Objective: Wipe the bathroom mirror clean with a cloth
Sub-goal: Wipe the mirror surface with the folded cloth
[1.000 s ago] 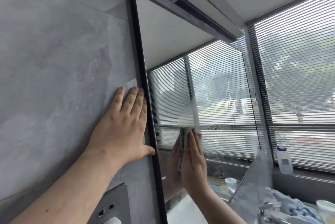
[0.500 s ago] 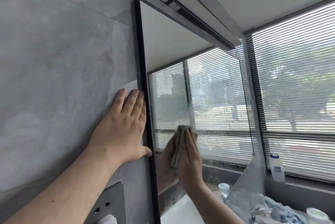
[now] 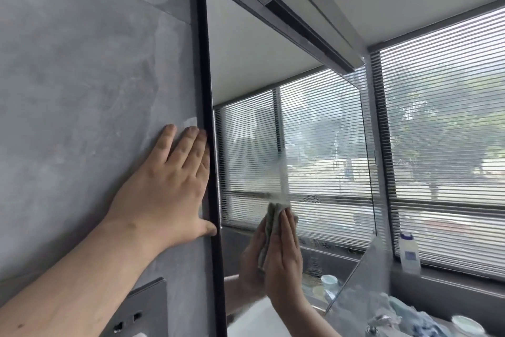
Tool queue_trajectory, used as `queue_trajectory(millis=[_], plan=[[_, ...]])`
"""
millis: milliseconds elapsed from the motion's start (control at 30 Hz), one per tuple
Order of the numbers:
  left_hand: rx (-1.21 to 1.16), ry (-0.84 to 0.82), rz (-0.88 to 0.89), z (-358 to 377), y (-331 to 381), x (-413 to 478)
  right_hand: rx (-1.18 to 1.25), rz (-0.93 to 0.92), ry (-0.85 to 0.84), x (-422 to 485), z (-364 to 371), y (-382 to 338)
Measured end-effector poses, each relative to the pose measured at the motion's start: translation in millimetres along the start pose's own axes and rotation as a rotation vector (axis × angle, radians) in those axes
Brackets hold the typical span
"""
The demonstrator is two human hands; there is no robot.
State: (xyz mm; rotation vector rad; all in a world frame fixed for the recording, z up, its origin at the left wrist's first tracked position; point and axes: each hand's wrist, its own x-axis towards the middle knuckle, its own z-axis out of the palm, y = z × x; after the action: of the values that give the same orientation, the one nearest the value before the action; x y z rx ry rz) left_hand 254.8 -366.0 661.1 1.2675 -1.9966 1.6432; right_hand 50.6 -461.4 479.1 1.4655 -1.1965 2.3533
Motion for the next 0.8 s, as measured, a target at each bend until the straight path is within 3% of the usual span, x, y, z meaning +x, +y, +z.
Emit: queue_trajectory(millis=[200,367,500,700,800], plan=[[0.06,0.017,-0.013,-1.9,-0.3,0.4,0.05,0.346,0.109,-13.3,-35.1,48.9],[0.083,0.001,-0.034,-2.8,3.1,2.8,0.036,0.413,0.114,-14.6,-38.7,52.1],[0.095,-0.011,-0.038,-1.9,3.6,3.7,0.057,0.305,0.066,-11.6,-24.0,26.9],[0.154,-0.007,-0.054,2.5,6.5,4.5,0.031,-0.035,-0.105,-4.5,8.9,-34.8],[0.151,-0.011,-0.052,6.4,5.0,4.7,-0.012,-0.075,-0.119,-5.9,8.0,-38.4]])
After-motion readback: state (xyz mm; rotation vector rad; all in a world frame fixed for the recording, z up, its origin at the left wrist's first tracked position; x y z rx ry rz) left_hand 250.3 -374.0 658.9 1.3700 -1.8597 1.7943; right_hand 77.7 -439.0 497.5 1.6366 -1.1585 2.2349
